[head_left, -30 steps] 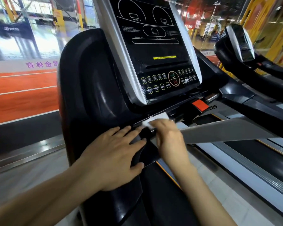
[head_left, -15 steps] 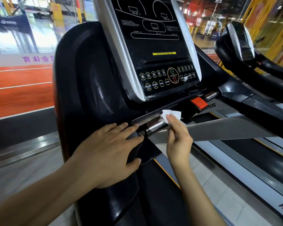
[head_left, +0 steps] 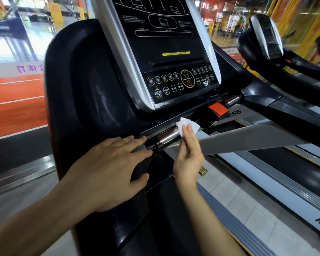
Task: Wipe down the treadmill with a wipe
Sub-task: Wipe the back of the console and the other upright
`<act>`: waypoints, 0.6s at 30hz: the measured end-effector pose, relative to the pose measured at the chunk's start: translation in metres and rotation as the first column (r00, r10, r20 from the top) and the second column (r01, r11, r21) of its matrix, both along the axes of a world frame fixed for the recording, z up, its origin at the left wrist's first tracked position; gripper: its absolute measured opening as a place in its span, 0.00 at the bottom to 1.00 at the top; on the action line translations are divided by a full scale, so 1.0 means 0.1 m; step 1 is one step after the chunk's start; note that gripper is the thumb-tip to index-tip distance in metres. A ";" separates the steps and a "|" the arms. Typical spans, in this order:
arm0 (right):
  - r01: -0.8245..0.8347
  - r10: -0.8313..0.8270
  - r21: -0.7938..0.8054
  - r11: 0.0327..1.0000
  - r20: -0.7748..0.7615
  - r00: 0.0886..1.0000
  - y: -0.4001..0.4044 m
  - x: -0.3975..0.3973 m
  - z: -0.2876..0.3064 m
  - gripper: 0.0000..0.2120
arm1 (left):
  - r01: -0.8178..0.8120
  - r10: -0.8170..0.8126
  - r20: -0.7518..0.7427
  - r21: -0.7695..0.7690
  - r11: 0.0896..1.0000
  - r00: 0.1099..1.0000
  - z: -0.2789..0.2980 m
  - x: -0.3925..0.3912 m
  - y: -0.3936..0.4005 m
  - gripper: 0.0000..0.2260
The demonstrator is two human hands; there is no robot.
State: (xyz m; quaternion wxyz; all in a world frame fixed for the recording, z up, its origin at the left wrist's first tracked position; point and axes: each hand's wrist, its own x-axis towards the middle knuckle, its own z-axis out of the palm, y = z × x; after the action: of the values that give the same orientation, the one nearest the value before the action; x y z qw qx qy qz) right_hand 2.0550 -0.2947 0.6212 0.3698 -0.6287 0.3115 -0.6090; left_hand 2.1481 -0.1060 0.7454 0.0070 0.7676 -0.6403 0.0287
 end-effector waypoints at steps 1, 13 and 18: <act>-0.027 0.027 -0.007 1.000 0.018 0.999 0.15 0.04 -0.03 0.24 | -0.001 0.001 -0.001 -0.001 1.000 1.000 0.00 0.00 0.00 0.40; -0.338 -0.114 0.675 0.656 0.532 0.839 0.13 0.17 0.39 0.19 | -0.025 0.024 -0.024 -0.026 0.999 0.999 0.04 -0.03 0.00 0.40; -0.531 0.171 0.715 0.454 0.515 0.840 0.55 0.01 0.41 0.12 | -0.020 0.018 -0.039 -0.052 0.998 0.999 0.02 -0.04 0.00 0.39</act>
State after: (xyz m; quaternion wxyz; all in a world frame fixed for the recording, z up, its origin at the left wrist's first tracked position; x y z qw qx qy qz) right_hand 2.0558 -0.2397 0.6621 0.7954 -0.2969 0.3477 -0.3979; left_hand 2.1446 -0.1056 0.7469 0.0391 0.7735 -0.6319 0.0306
